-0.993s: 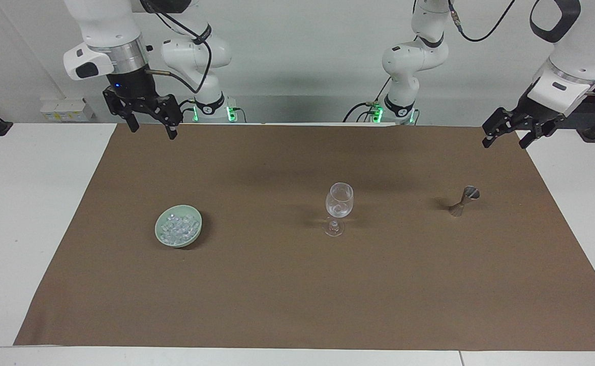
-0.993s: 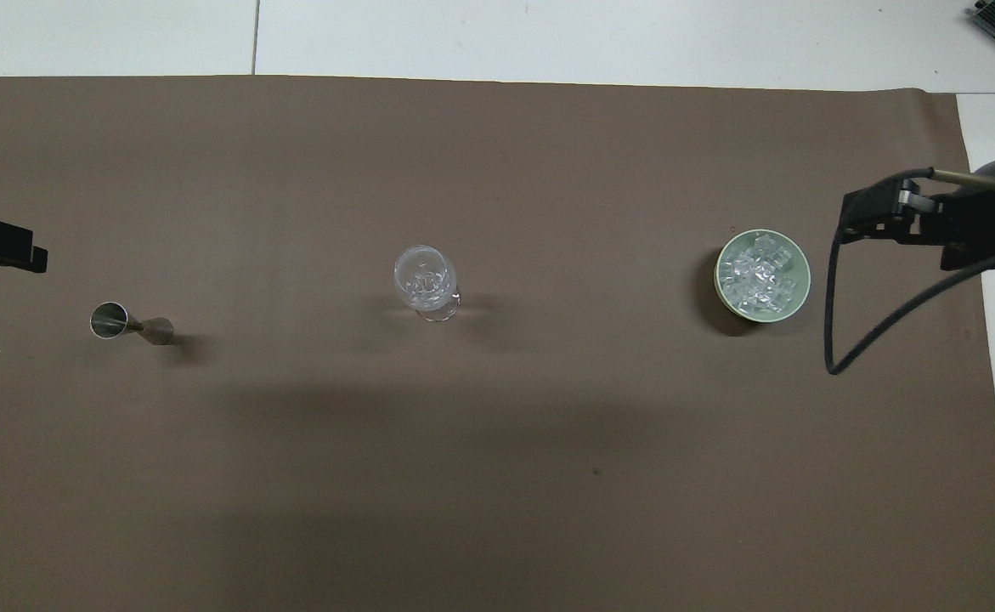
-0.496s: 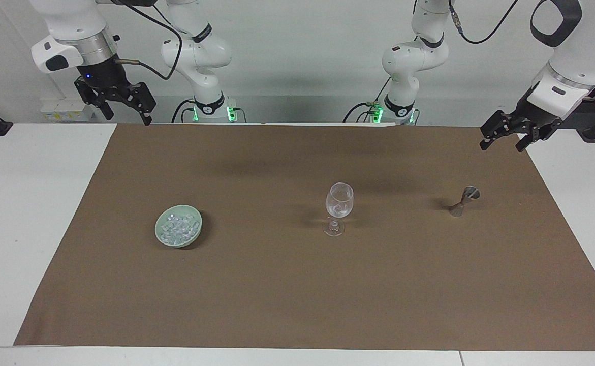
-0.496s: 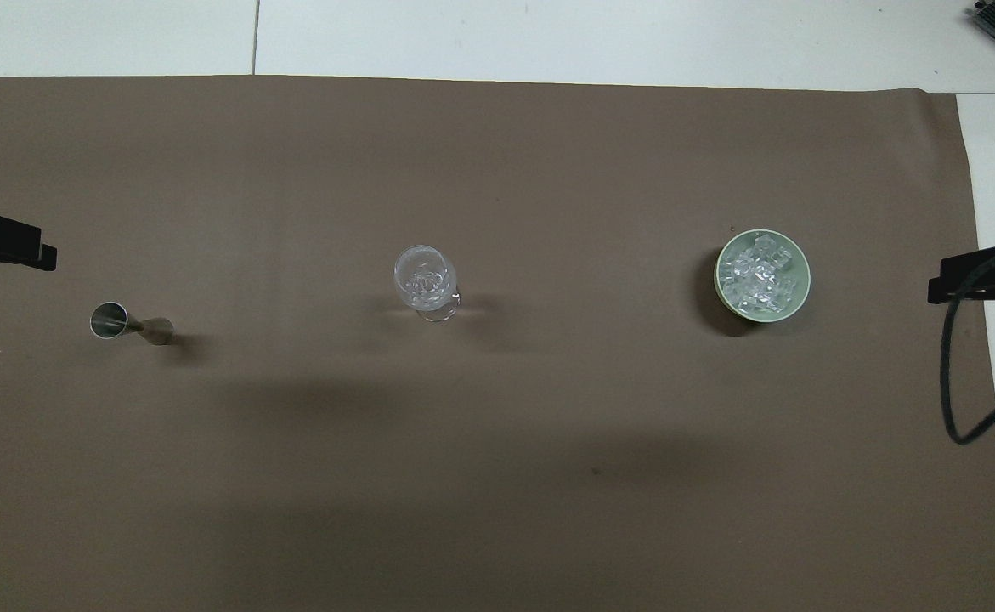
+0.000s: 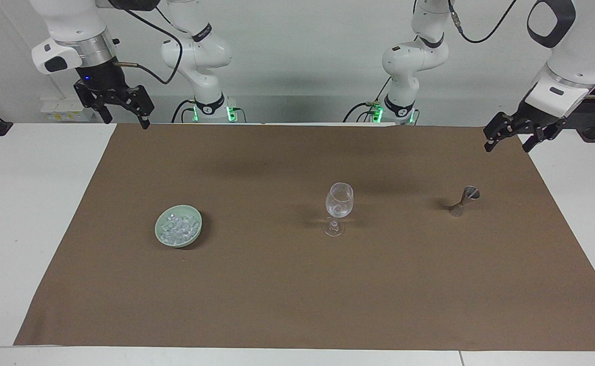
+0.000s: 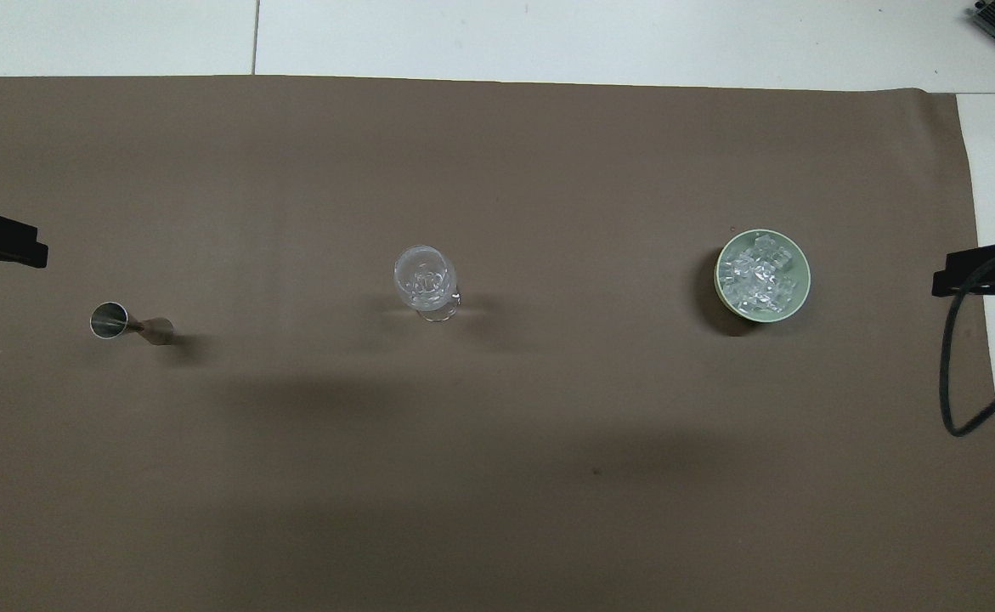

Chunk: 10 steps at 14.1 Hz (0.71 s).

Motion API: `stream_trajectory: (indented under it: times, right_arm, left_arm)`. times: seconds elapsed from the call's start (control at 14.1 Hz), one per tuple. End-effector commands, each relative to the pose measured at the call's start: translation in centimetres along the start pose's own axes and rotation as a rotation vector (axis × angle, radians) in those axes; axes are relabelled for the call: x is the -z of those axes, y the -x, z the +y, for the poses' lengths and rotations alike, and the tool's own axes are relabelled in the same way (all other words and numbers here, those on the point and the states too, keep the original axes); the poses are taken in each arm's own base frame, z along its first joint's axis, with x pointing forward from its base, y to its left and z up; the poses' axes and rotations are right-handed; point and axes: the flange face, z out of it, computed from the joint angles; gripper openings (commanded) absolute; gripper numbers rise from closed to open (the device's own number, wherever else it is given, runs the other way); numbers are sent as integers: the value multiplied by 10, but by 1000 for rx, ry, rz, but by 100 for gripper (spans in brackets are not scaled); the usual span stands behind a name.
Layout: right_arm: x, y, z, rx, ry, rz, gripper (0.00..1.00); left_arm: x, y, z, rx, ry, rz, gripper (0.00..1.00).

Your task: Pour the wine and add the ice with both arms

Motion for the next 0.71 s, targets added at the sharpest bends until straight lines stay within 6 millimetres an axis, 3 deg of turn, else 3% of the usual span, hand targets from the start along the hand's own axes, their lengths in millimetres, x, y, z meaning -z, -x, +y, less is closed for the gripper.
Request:
stream_trajectory:
  times: [0.0,0.14,0.64]
  right_arm:
    - [8,-3,-4,17,-24,-89,100]
    - [15,-3,-6,16,-35,-79,100]
    - [10,1,-9,21,-40,-68,100]
  left_arm:
    - [0,0,-6,-2,-20,10,100]
    - [2,0,-1,-8,-21,14,100]
    - [6,-3,-5,6,-16,44,100]
